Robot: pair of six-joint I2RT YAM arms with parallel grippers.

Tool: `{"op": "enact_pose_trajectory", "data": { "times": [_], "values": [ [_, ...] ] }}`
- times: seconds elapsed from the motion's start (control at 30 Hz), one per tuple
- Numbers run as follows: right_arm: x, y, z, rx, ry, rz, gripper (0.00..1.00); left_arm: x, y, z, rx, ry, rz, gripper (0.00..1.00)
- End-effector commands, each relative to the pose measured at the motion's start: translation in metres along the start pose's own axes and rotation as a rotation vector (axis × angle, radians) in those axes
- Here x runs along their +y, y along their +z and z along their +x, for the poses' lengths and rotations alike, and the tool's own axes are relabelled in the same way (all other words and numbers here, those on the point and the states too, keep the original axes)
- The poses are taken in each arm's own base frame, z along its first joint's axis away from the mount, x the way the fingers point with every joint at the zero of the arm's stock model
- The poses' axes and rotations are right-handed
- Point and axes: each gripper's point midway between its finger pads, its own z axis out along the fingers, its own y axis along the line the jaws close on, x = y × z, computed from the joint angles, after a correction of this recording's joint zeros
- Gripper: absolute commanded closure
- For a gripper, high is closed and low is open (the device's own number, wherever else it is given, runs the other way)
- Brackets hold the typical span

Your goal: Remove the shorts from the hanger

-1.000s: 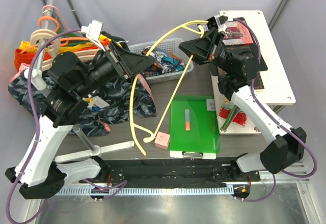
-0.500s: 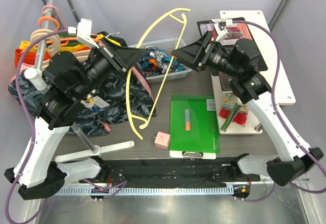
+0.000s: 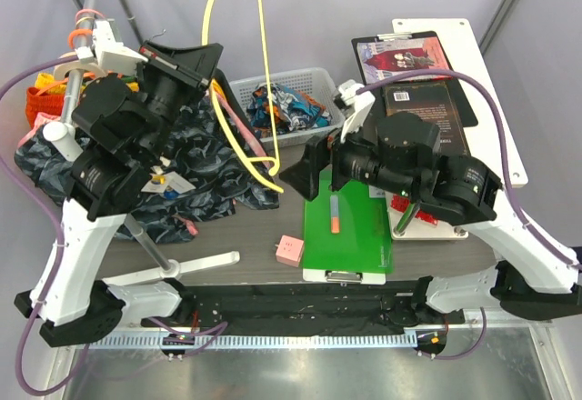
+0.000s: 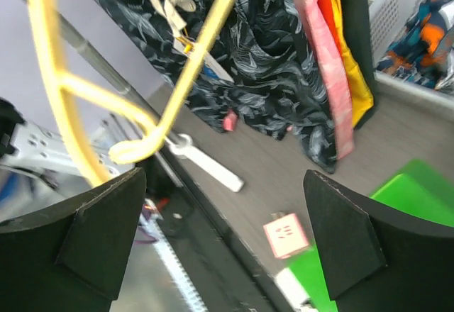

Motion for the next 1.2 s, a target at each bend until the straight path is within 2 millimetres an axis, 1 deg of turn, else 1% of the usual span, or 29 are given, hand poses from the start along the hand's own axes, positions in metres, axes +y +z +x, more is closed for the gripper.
{"op": "enact_pose_trajectory", "data": {
  "times": [0.0,0.03,0.07,0.1,0.13,0.17,0.2,0.23,0.27,0.3,0.33,0.4,0.43,0.47,0.5,0.53,0.57,0.6,0.63,0.67,0.8,0.83,1.0,1.03,1.07,1.1,1.13,1.17],
  "values": [
    [0.009,-0.009,-0.022,-0.071,-0.274,0.09,0.02,-0.002,0.015,-0.024,-0.127,-0.013,-0.038,0.99],
    [0.017,-0.013,-0.028,-0.085,-0.344,0.085,0.02,0.002,0.016,-0.026,-0.142,-0.005,-0.058,1.0],
    [0.022,-0.012,-0.028,-0.084,-0.385,0.09,0.02,0.003,0.017,-0.028,-0.152,-0.001,-0.068,0.99],
    [0.038,-0.012,-0.022,-0.073,-0.445,0.072,0.02,0.005,0.018,-0.029,-0.158,0.013,-0.077,0.99],
    [0.033,-0.007,-0.026,-0.071,-0.521,0.147,0.01,0.007,0.02,-0.029,-0.165,0.018,-0.086,1.0],
    [0.033,-0.004,-0.025,-0.07,-0.555,0.183,0.0,0.007,0.021,-0.033,-0.183,0.02,-0.098,1.0],
    [0.036,-0.001,-0.024,-0.07,-0.584,0.205,0.0,0.01,0.021,-0.034,-0.185,0.027,-0.111,1.0],
    [0.044,0.009,-0.019,-0.058,-0.627,0.217,0.0,0.01,0.022,-0.035,-0.193,0.024,-0.118,0.99],
    [0.038,0.008,-0.021,-0.061,-0.675,0.284,0.0,0.011,0.022,-0.038,-0.206,0.02,-0.126,0.99],
    [0.038,0.01,-0.022,-0.067,-0.696,0.314,0.0,0.012,0.023,-0.039,-0.212,0.018,-0.13,0.99],
    [0.038,0.017,-0.025,-0.092,-0.691,0.36,0.0,0.012,0.023,-0.038,-0.212,0.014,-0.131,1.0],
    [0.029,0.016,-0.034,-0.11,-0.746,0.453,0.05,0.013,0.023,-0.038,-0.212,0.012,-0.139,0.99],
    [0.03,0.017,-0.042,-0.153,-0.728,0.482,0.07,0.015,0.022,-0.037,-0.209,0.011,-0.147,1.0],
    [0.023,0.016,-0.041,-0.152,-0.755,0.537,0.12,0.017,0.021,-0.037,-0.208,0.011,-0.153,1.0],
    [0.022,0.017,-0.044,-0.155,-0.804,0.555,0.17,0.019,0.021,-0.037,-0.21,0.01,-0.159,1.0],
    [0.023,0.02,-0.046,-0.181,-0.8,0.564,0.24,0.02,0.02,-0.037,-0.212,0.01,-0.164,1.0],
    [0.022,0.017,-0.049,-0.197,-0.8,0.571,0.36,0.024,0.019,-0.035,-0.209,0.008,-0.173,1.0],
    [0.02,0.016,-0.052,-0.198,-0.841,0.594,0.4,0.025,0.018,-0.036,-0.213,0.004,-0.177,1.0],
    [0.024,0.015,-0.059,-0.245,-0.809,0.594,0.4,0.027,0.016,-0.036,-0.217,0.001,-0.182,1.0],
    [0.022,0.019,-0.053,-0.238,-0.831,0.603,0.4,0.03,0.017,-0.033,-0.212,-0.004,-0.19,1.0],
    [0.027,0.03,-0.049,-0.245,-0.885,0.601,0.39,0.033,0.013,-0.035,-0.222,-0.035,-0.202,1.0],
    [0.024,0.033,-0.044,-0.226,-0.94,0.622,0.38,0.033,0.012,-0.035,-0.224,-0.042,-0.205,1.0],
    [0.022,0.037,-0.043,-0.248,-0.997,0.692,0.4,0.035,0.011,-0.032,-0.21,-0.065,-0.211,1.0],
    [0.021,0.04,-0.041,-0.264,-0.995,0.705,0.41,0.036,0.01,-0.031,-0.208,-0.07,-0.212,1.0],
    [0.019,0.038,-0.042,-0.25,-1.067,0.734,0.43,0.037,0.01,-0.03,-0.205,-0.073,-0.215,1.0],
    [0.018,0.038,-0.041,-0.257,-1.086,0.754,0.46,0.037,0.01,-0.029,-0.2,-0.075,-0.213,1.0],
    [0.017,0.034,-0.044,-0.318,-1.033,0.778,0.57,0.038,0.009,-0.028,-0.2,-0.083,-0.214,1.0],
    [0.018,0.034,-0.045,-0.326,-1.05,0.791,0.63,0.038,0.009,-0.027,-0.196,-0.085,-0.212,1.0]
  ]
}}
